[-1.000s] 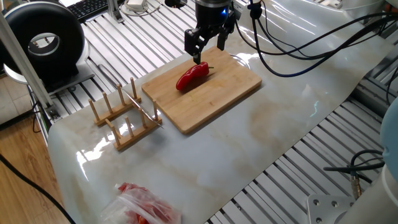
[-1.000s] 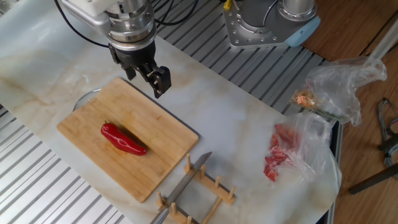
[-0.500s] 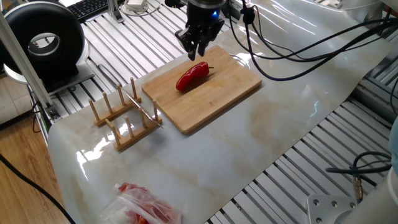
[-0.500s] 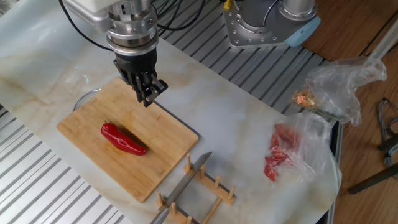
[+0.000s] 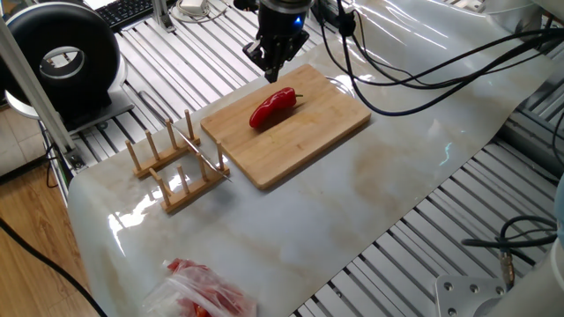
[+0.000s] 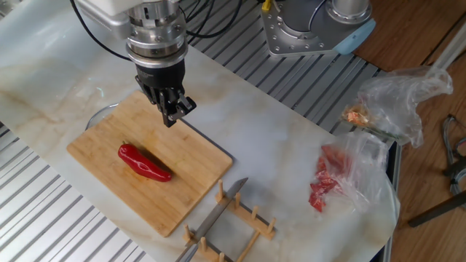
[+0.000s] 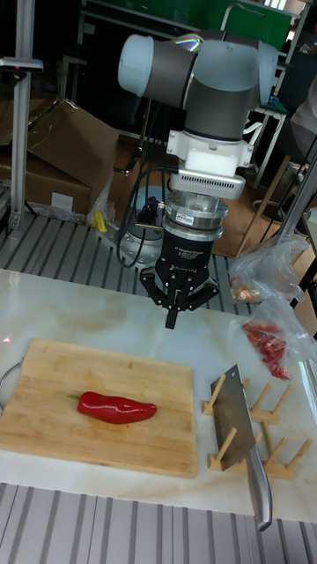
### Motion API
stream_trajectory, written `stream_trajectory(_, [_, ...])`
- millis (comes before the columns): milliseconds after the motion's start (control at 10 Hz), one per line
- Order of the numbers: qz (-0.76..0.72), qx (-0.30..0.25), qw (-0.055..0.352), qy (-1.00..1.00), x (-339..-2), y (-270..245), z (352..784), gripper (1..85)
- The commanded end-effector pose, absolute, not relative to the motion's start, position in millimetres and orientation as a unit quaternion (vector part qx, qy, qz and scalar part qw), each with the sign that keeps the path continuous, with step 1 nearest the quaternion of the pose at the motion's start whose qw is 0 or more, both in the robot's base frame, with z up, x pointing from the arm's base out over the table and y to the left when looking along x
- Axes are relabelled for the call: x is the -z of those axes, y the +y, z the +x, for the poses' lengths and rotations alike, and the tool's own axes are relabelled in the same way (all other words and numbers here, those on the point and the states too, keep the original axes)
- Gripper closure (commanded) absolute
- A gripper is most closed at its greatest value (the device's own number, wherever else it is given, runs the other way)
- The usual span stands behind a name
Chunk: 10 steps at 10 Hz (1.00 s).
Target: Chop the chili peppers
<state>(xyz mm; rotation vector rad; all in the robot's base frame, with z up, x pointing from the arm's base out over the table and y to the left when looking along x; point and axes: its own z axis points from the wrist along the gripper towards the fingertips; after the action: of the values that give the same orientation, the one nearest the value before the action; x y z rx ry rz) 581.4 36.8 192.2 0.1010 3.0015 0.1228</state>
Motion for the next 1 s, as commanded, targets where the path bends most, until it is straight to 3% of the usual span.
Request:
stream_trajectory(0, [0.038, -0.044, 0.071, 0.996, -193.5, 39.9, 583.8, 84.3])
stream_trajectory(700, [0.04, -0.031, 0.075, 0.996, -190.3, 37.2, 586.0, 84.3])
stream_trajectory(900, [0.024, -0.004, 0.067, 0.997, -186.4, 33.6, 579.6, 84.3])
